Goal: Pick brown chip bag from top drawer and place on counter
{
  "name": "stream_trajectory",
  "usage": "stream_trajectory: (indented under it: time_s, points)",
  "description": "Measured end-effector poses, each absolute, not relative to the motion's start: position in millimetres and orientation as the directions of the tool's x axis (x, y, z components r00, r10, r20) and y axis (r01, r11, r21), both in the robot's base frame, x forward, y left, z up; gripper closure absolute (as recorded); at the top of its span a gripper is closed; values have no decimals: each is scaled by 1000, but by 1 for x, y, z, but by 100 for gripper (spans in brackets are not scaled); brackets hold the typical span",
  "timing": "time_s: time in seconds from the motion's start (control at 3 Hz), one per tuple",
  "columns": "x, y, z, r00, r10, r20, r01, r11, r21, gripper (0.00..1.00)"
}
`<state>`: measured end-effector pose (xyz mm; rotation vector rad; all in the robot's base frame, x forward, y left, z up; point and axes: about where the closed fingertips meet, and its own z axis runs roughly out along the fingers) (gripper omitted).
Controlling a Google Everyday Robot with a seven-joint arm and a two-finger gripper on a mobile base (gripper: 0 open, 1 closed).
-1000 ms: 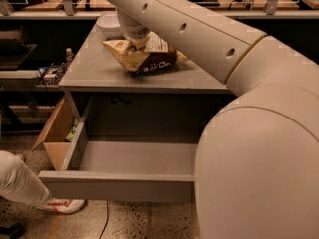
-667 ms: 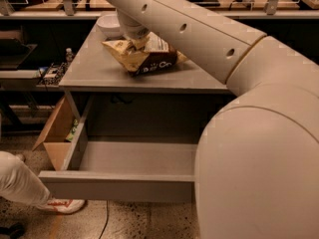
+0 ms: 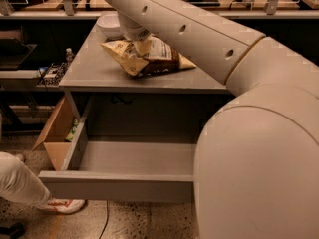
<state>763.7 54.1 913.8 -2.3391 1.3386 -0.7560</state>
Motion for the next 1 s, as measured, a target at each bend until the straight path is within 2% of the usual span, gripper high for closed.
stream_trajectory:
  time_s: [0.33, 0.67, 1.0]
  points:
    - [764, 54, 912, 415, -866, 278, -687, -499, -529, 0]
    - [762, 40, 915, 378, -880, 288, -705, -475, -527, 0]
    - [760, -3, 927, 287, -915, 285, -754, -399, -522, 0]
